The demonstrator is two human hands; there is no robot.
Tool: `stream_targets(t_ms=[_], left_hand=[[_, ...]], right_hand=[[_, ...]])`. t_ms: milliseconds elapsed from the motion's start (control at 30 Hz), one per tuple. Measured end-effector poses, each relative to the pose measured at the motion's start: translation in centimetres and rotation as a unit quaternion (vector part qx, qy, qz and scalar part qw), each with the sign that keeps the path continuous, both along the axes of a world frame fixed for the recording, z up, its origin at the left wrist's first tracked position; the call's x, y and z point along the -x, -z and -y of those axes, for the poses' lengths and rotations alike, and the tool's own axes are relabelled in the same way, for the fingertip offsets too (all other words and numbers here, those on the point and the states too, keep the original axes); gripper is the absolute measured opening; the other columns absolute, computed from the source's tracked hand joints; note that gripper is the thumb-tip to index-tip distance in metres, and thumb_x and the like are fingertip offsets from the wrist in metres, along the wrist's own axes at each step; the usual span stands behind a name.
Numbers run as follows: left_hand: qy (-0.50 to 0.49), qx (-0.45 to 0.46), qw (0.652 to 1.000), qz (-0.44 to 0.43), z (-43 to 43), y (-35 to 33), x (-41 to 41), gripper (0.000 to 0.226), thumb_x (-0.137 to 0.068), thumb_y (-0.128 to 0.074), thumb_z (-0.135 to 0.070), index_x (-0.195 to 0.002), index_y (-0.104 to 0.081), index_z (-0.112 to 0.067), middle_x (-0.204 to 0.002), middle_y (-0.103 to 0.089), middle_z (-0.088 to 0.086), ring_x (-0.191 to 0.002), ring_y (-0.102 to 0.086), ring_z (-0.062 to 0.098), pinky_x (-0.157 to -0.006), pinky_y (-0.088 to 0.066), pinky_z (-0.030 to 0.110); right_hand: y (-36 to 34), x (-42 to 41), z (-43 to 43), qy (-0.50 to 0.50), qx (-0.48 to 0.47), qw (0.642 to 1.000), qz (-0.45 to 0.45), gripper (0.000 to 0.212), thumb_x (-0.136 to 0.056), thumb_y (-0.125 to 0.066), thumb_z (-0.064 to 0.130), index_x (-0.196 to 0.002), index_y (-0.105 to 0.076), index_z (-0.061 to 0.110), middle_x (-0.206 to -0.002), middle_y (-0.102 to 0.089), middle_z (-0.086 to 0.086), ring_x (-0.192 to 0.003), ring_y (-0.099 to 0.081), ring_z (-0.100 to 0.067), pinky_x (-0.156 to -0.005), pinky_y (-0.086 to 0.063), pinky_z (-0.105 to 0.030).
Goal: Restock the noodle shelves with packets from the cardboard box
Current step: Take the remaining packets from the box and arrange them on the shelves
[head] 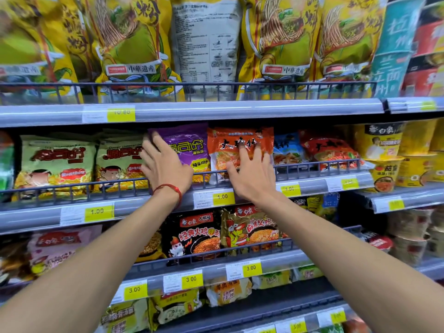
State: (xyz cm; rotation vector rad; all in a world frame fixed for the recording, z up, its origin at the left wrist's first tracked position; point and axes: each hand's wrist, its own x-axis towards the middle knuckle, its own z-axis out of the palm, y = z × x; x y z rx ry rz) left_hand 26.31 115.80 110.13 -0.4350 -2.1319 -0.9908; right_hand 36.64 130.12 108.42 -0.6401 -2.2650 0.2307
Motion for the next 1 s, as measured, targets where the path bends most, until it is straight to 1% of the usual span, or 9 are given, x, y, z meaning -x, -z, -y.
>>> stream_targets(t_ms=[67, 133, 200, 267, 367, 500, 633, 800, 1000], left_hand=[[0.015, -0.004, 0.997, -0.079, -0.6, 0.6, -1.0, 0.078, -0.076, -0.07, -0.014, -0.143, -0.032, -0.014, -0.149, -0.029, 0.013, -0.135, -0.029, 0.033, -0.107, -0.03, 0.048], [0.096, 0.026, 0.989, -0.113, -1.5, 0.7, -1.7, 0.056, -0.082, -0.065, -0.013, -0.135, -0.045, -0.018, -0.138, -0.042, 0.007, -0.128, -0.038, 0.027, -0.103, -0.034, 0.039], [0.178, 0.052, 0.979, -0.083, -2.9, 0.4, -2.6, 0.045, -0.089, -0.062, -0.014, -0.132, -0.051, -0.015, -0.131, -0.049, 0.004, -0.121, -0.048, 0.022, -0.097, -0.036, 0.027], [0.204, 0.069, 0.976, -0.035, -4.3, -0.2, -3.1, 0.042, -0.09, -0.064, -0.019, -0.129, -0.053, -0.011, -0.126, -0.054, 0.006, -0.115, -0.054, 0.025, -0.096, -0.041, 0.03], [0.197, 0.09, 0.976, 0.01, -5.9, -0.7, -3.2, 0.037, -0.085, -0.064, -0.024, -0.119, -0.058, -0.01, -0.118, -0.063, 0.009, -0.103, -0.061, 0.031, -0.09, -0.054, 0.044], [0.184, 0.109, 0.976, 0.031, -7.1, -1.0, -2.9, 0.029, -0.086, -0.064, -0.021, -0.113, -0.062, -0.009, -0.109, -0.064, 0.006, -0.094, -0.061, 0.026, -0.082, -0.051, 0.032], [0.19, 0.11, 0.975, 0.03, -8.3, -1.0, -2.9, 0.025, -0.084, -0.063, -0.02, -0.107, -0.059, -0.009, -0.107, -0.063, 0.009, -0.093, -0.062, 0.027, -0.085, -0.055, 0.04], [0.174, 0.078, 0.981, 0.016, -8.7, -0.3, -2.3, 0.035, -0.088, -0.068, -0.025, -0.116, -0.054, -0.009, -0.114, -0.057, 0.007, -0.105, -0.055, 0.025, -0.085, -0.043, 0.03], [0.15, 0.072, 0.986, 0.027, -9.5, -0.4, -2.9, 0.039, -0.087, -0.069, -0.034, -0.116, -0.052, -0.014, -0.116, -0.055, 0.006, -0.105, -0.058, 0.027, -0.091, -0.052, 0.043]], right_hand=[[-0.1, -0.4, -0.3, -0.012, 0.003, 1.0, -0.008, 0.063, -0.101, -0.035, 0.053, -0.155, -0.024, 0.021, -0.161, -0.017, -0.019, -0.146, -0.018, -0.043, -0.117, -0.022, -0.053], [-0.4, -0.8, -0.7, -0.023, 0.005, 0.999, -0.046, 0.055, -0.101, -0.041, 0.047, -0.146, -0.035, 0.016, -0.157, -0.024, -0.017, -0.14, -0.028, -0.04, -0.11, -0.032, -0.052], [-0.8, -1.3, -1.3, -0.02, 0.006, 0.996, -0.086, 0.045, -0.1, -0.046, 0.041, -0.135, -0.042, 0.012, -0.152, -0.03, -0.015, -0.134, -0.033, -0.036, -0.101, -0.04, -0.049], [-1.2, -1.6, -2.3, -0.002, 0.014, 0.996, -0.09, 0.04, -0.099, -0.048, 0.037, -0.127, -0.044, 0.009, -0.147, -0.033, -0.016, -0.13, -0.037, -0.036, -0.095, -0.042, -0.047], [-1.4, -1.8, -4.0, 0.011, 0.049, 0.997, -0.06, 0.045, -0.098, -0.048, 0.04, -0.127, -0.041, 0.006, -0.138, -0.041, -0.017, -0.125, -0.044, -0.038, -0.093, -0.042, -0.047], [-2.3, -1.6, -5.3, -0.009, 0.068, 0.997, -0.021, 0.056, -0.098, -0.049, 0.043, -0.134, -0.037, 0.002, -0.135, -0.049, -0.02, -0.122, -0.051, -0.04, -0.093, -0.043, -0.045], [-2.9, -1.1, -6.5, -0.034, 0.094, 0.995, -0.023, 0.064, -0.096, -0.051, 0.044, -0.141, -0.033, 0.001, -0.135, -0.051, -0.021, -0.12, -0.053, -0.041, -0.094, -0.045, -0.045], [-2.2, -1.0, -7.5, -0.044, 0.065, 0.995, -0.063, 0.068, -0.092, -0.056, 0.047, -0.14, -0.036, 0.004, -0.121, -0.06, -0.016, -0.108, -0.059, -0.038, -0.087, -0.05, -0.044], [-2.2, -1.5, -8.6, -0.07, 0.069, 0.993, -0.066, 0.062, -0.092, -0.06, 0.047, -0.136, -0.04, 0.009, -0.121, -0.061, -0.013, -0.11, -0.059, -0.035, -0.09, -0.051, -0.045]])
